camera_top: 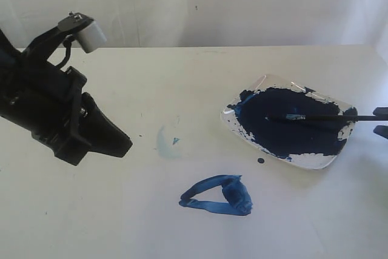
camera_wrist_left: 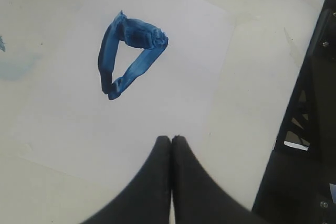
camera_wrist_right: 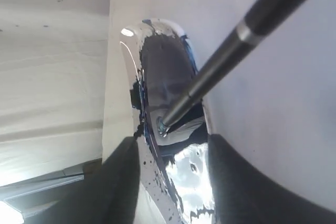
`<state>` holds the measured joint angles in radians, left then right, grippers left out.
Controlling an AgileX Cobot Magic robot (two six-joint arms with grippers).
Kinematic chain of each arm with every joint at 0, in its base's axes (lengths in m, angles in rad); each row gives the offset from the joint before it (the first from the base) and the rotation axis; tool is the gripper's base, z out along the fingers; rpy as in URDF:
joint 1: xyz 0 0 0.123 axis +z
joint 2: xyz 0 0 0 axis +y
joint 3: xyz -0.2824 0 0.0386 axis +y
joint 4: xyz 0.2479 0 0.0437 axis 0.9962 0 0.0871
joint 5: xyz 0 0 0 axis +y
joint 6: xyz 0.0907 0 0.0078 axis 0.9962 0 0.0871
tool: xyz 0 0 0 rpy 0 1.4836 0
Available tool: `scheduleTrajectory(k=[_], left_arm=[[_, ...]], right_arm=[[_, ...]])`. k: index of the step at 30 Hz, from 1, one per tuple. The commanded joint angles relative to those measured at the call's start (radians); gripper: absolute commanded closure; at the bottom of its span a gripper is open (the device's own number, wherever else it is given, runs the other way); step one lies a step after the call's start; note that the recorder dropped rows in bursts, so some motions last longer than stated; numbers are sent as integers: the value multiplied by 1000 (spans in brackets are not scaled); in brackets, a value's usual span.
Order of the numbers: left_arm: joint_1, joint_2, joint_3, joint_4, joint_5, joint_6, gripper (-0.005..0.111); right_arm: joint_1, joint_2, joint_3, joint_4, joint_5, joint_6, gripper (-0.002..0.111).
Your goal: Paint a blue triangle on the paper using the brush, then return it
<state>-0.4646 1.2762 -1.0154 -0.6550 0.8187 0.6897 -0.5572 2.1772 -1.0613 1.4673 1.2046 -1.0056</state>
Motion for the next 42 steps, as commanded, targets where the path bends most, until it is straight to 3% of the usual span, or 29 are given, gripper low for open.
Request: scheduleTrajectory(k=[1, 5, 8, 10, 13, 17, 19, 21, 27, 31, 42], left_arm=[[3, -11, 8, -17, 20, -3, 107], [3, -11, 8, -17, 20, -3, 107], [3, -11, 8, -17, 20, -3, 107], [3, -11, 8, -17, 18, -3, 107], [3, -11, 8, -17, 12, -3, 107], [3, -11, 8, -17, 12, -3, 107], [3, -11, 8, -17, 12, -3, 107], [3, -11, 8, -17, 16, -3, 107], [3, -11, 8, -17, 10, 3, 107], [3, -11, 8, -15, -9, 5, 107], [3, -11, 8, -17, -13, 5, 107]], right_arm=[[-1, -17, 11, -40, 16, 0, 68], [-1, -42, 50, -29, 16, -6, 73], [-1, -83, 81, -26, 16, -28, 90], [-1, -128, 103, -7, 16, -76, 108], [1, -258, 148, 69, 16, -213, 108], [33, -590, 182, 133, 16, -366, 108], [99, -766, 182, 93, -11, -370, 108], [227, -961, 182, 63, -23, -401, 108], [529, -1288, 177, -134, -175, -430, 108], [598, -1352, 177, -234, -207, -430, 108], [603, -1370, 177, -286, -268, -430, 108]])
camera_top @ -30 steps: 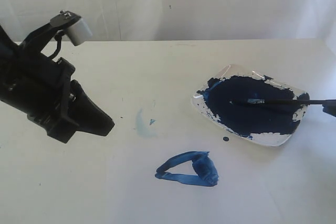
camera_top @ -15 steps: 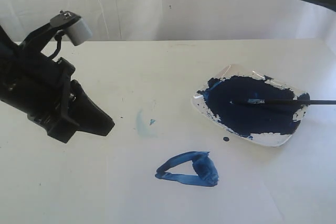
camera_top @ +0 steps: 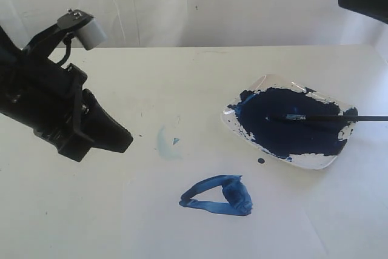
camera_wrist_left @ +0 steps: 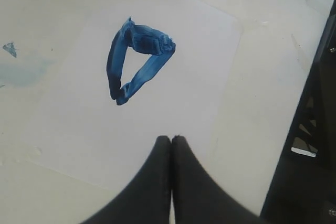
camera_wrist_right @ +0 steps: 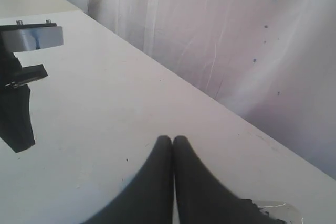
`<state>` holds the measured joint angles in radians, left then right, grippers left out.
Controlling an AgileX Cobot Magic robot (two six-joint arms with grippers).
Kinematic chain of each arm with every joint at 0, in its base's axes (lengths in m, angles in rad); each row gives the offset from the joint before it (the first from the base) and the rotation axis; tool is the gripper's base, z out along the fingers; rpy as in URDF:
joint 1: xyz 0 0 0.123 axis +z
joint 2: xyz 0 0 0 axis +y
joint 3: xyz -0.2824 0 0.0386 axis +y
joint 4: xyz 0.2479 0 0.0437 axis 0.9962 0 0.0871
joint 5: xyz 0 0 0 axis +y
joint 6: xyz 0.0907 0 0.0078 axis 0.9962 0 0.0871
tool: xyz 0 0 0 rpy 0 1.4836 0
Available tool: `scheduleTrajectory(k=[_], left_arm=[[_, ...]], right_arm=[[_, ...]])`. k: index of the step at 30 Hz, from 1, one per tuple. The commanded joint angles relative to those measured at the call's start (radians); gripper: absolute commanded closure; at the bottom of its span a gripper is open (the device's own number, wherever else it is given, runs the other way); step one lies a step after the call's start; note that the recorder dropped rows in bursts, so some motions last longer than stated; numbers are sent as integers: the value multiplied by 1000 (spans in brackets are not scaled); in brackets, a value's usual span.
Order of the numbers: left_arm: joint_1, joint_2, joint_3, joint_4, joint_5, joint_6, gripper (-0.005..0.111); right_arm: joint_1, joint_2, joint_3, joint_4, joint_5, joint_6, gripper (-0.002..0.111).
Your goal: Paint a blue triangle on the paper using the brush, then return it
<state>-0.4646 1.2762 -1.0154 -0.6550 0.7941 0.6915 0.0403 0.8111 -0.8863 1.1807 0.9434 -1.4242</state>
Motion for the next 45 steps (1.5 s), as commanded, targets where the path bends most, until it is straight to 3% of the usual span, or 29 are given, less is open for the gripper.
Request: scheduleTrajectory(k=[1, 5, 11, 20, 26, 29, 33, 37, 39, 41, 45], left_arm=[[3, -11, 8, -17, 11, 4, 107], [3, -11, 8, -17, 9, 4, 107], [3, -11, 8, -17, 9, 4, 107], [3, -11, 8, -17, 9, 4, 107], [3, -11, 8, -17, 9, 4, 107], [3, -11, 8, -17, 7, 4, 107], [3, -11, 8, -17, 5, 4, 107], [3, -11, 8, -17, -15, 4, 107], [3, -11, 8, -17, -30, 4, 107], [3, -11, 8, -17, -47, 4, 107], [3, -11, 8, -17, -68, 4, 107]], right_arm=[[5, -4, 2, 0, -6, -11, 108], [21, -15, 2, -4, -14, -11, 108], [159, -223, 2, -4, -70, -11, 108], [159, -394, 2, -2, -71, 0, 108], [159, -410, 7, 41, -85, 163, 108], [159, -413, 52, 77, -179, 257, 108], [159, -417, 109, -192, -360, 686, 108], [159, -419, 170, -701, -483, 1298, 108], [159, -419, 201, -901, -503, 1496, 108], [159, -423, 251, -1042, -517, 1568, 108], [159, -449, 417, -1073, -640, 1463, 108]])
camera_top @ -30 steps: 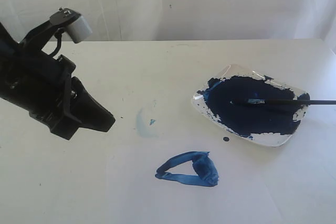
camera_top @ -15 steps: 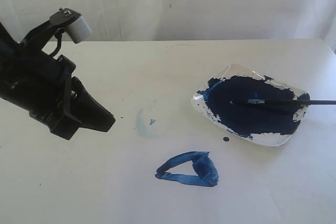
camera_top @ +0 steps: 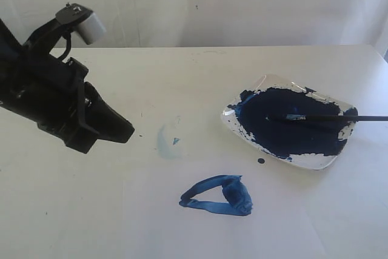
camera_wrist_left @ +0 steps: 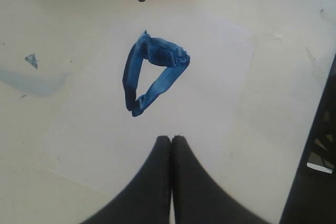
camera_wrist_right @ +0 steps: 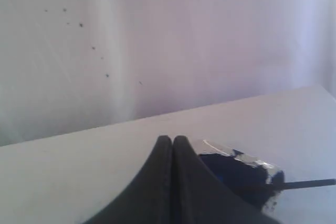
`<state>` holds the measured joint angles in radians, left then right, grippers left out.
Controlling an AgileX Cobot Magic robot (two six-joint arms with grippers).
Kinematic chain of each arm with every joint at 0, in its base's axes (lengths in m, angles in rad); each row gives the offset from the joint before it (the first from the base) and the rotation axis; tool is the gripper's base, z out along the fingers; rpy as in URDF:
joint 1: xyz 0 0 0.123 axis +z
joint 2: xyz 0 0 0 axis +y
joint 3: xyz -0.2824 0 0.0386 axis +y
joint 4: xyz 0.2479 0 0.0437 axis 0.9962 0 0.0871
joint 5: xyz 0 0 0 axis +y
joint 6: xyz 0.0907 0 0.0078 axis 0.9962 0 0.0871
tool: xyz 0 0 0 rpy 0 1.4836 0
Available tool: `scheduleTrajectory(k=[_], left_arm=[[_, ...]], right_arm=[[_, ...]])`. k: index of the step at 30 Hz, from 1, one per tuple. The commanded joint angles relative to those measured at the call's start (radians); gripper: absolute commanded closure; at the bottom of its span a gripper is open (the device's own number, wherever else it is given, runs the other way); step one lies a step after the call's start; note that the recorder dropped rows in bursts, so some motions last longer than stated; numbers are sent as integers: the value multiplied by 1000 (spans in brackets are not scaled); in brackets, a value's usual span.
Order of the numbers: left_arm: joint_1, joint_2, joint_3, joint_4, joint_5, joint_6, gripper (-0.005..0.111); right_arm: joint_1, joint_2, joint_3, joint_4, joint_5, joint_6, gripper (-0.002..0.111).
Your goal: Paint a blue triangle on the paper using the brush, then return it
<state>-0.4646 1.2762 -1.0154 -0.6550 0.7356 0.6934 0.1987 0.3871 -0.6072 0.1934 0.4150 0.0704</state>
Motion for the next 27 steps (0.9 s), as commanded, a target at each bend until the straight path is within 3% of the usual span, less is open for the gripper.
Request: scheduleTrajectory(k=[1, 12, 21, 27], left_arm=[[3, -11, 8, -17, -10, 2, 107], [3, -11, 8, -17, -10, 2, 107], [3, -11, 8, -17, -10, 2, 107], [3, -11, 8, -17, -10, 2, 107]], right_arm=[[1, -34, 174, -85, -138, -57, 108], [1, -155, 607, -93, -244, -93, 108], [-1, -320, 607, -248, -123, -89, 108], [-36, -387, 607, -253, -101, -95, 108]])
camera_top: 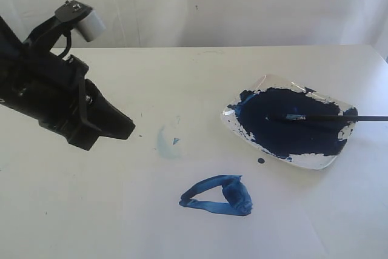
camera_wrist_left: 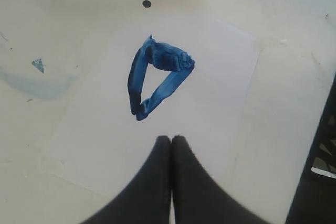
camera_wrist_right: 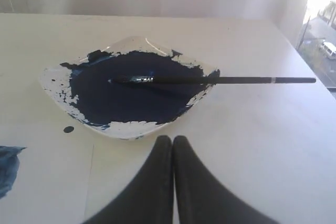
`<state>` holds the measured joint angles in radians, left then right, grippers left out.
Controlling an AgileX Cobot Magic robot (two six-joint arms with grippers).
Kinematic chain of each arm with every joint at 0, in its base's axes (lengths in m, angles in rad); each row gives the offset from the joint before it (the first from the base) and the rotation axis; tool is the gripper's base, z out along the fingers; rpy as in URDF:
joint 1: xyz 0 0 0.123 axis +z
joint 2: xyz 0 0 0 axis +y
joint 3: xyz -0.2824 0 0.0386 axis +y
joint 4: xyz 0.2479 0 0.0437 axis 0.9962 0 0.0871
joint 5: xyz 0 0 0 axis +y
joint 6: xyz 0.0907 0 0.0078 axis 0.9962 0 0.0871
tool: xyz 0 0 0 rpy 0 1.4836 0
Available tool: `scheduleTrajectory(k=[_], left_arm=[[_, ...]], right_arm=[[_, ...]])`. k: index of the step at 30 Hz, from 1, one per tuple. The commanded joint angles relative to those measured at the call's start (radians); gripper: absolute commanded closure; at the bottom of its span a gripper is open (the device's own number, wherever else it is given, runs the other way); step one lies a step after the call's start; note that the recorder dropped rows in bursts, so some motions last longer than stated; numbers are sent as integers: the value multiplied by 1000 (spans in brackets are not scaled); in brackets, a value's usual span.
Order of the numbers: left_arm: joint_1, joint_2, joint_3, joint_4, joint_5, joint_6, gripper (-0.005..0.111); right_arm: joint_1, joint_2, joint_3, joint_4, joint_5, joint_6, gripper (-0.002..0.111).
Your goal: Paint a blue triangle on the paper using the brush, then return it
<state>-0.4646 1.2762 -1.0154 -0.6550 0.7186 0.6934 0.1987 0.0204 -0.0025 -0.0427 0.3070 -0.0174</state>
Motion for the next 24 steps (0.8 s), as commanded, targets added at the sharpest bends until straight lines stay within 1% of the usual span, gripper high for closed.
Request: scheduleTrajectory(k=[1, 7, 11, 14, 19, 24], left_arm=[[3, -11, 8, -17, 7, 2, 107], [3, -11, 8, -17, 7, 2, 107], [3, -11, 8, -17, 7, 2, 107], [3, -11, 8, -17, 7, 2, 107], [3, -11, 8, -17, 7, 2, 107], [3, -11, 8, -17, 7, 2, 107]], right_arm=[[-51, -20, 2, -17, 11, -4, 108], [-142, -20, 2, -19, 13, -4, 108], [-150, -20, 2, -18, 13, -4, 108], [-137, -20, 2, 3, 13, 0, 108], [-56, -20, 2, 5, 15, 24, 108], [-10, -20, 2, 8, 15, 24, 108]])
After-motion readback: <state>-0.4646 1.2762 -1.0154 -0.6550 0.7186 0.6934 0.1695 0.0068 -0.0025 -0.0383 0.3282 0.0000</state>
